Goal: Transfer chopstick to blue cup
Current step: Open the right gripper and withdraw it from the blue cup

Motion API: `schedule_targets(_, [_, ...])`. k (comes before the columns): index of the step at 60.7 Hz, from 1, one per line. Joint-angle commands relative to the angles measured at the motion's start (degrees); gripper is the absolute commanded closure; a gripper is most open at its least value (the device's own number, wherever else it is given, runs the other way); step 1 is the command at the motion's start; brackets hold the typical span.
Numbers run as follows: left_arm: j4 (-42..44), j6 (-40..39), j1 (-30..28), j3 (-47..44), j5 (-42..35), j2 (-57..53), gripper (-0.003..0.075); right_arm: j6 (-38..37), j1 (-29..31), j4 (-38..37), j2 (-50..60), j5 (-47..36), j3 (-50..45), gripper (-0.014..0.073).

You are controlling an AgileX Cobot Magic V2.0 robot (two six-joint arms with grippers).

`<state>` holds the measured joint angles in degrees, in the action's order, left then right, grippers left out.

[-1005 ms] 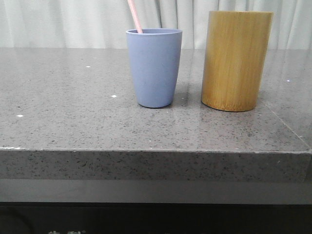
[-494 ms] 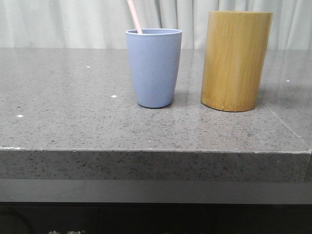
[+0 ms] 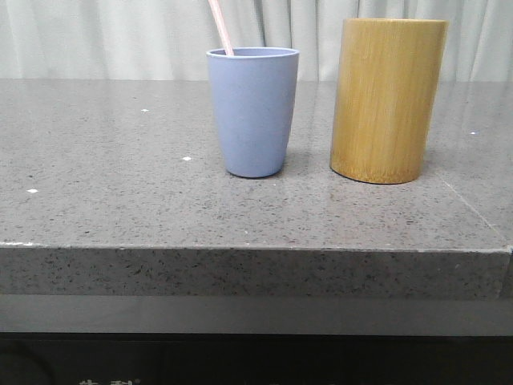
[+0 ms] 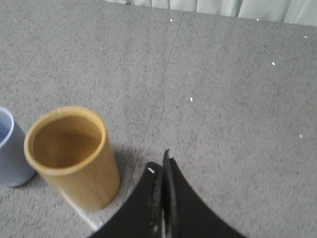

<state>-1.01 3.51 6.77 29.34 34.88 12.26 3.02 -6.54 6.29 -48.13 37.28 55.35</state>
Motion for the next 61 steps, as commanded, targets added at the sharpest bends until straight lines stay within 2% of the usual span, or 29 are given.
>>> schedule_targets(1, [-0.43,-0.50,0.04,1.36,-4.88,0.58,0.0739,0.10,0.33,1.72,7.68,-9.74,-6.19,0.0678])
schedule_targets(13, [-0.43,-0.50,0.04,1.36,-4.88,0.58,0.0739,0.10,0.33,2.55,22.36,-18.14,-20.99,0.0678])
schedule_targets(25, [-0.43,-0.50,0.04,1.36,-4.88,0.58,0.0739,0.10,0.33,2.55,33.82,-18.97,-29.73,0.0678])
schedule_targets(35, [-0.43,-0.50,0.04,1.36,-4.88,0.58,0.0739,0.10,0.33,2.55,38.19,-19.12,-31.69,0.0678])
schedule_targets(61, [-0.43,-0.50,0.04,1.36,-4.88,0.58,0.0739,0.10,0.33,2.55,38.21,-19.64,-31.69,0.0681])
